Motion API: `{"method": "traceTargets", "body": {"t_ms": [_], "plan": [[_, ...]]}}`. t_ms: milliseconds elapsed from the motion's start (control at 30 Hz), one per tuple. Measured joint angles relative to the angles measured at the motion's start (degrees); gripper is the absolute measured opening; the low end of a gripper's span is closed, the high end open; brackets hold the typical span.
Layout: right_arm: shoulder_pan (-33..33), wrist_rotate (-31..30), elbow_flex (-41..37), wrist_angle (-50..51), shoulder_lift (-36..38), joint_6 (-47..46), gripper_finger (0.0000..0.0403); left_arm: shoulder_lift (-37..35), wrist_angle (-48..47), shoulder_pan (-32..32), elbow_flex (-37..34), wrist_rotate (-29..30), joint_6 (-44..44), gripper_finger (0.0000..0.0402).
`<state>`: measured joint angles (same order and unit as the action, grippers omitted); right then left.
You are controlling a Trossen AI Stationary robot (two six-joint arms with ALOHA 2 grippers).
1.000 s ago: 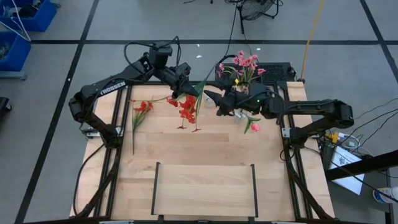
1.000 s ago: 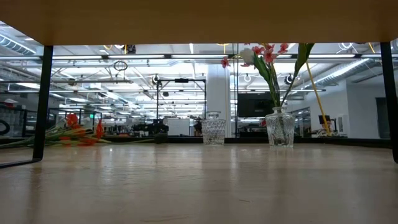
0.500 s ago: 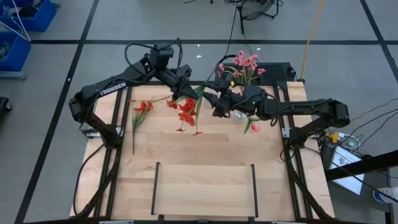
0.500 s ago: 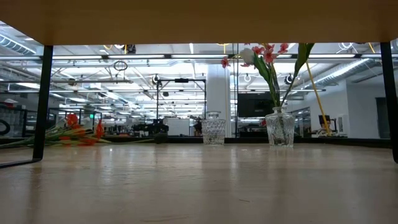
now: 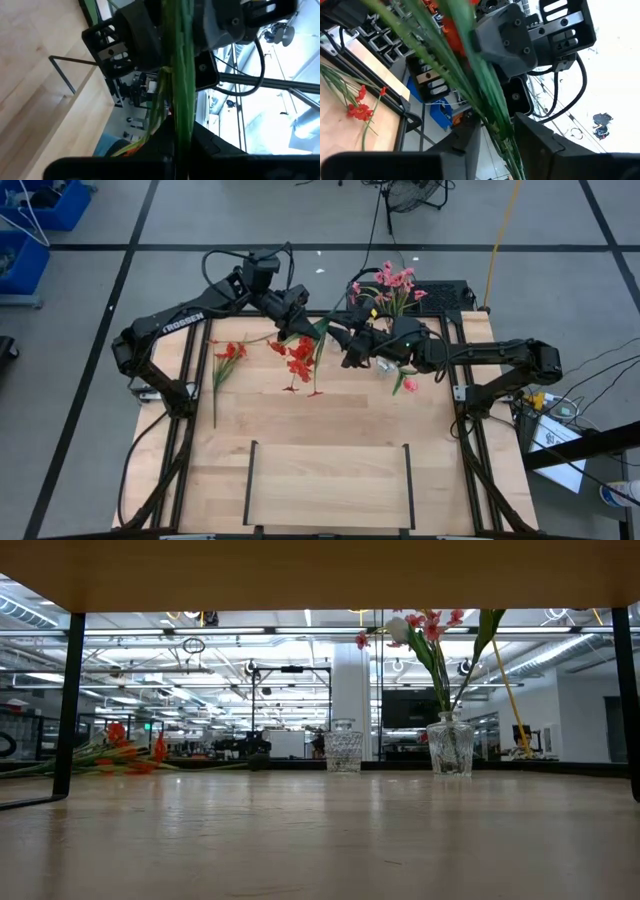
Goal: Pick and place flowers into a vace then onto a shelf
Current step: Put the right red flowers into the left transparent vase
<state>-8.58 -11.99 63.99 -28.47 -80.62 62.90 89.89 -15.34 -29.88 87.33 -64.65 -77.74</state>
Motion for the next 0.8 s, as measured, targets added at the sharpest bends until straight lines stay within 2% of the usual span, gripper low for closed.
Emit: {"method": "traceTargets", "body": {"t_ms": [233, 333, 600, 800], "plan": [[0.0, -0.2, 0.0, 0.3, 0.1, -2.2, 0.0033, 1.5, 4.6, 0.8, 0.0, -2.8, -1.1, 0.0008], [0.1, -1.8, 0.0, 0.8, 0.0, -1.9, 0.0008, 2.1, 5.9, 1.1, 0.0, -2.8, -1.3, 0.0014], [0.0, -6.2, 0.0, 3.5, 0.0, -4.0, 0.0004, 2.2, 6.1, -0.8, 0.0, 0.1, 1.4, 0.008], [-1.0, -6.3, 0.0, 3.8, 1.8, -6.6, 0.0002, 2.2, 10.6, -3.3, 0.0, -0.9, 5.9, 0.0145]]}}
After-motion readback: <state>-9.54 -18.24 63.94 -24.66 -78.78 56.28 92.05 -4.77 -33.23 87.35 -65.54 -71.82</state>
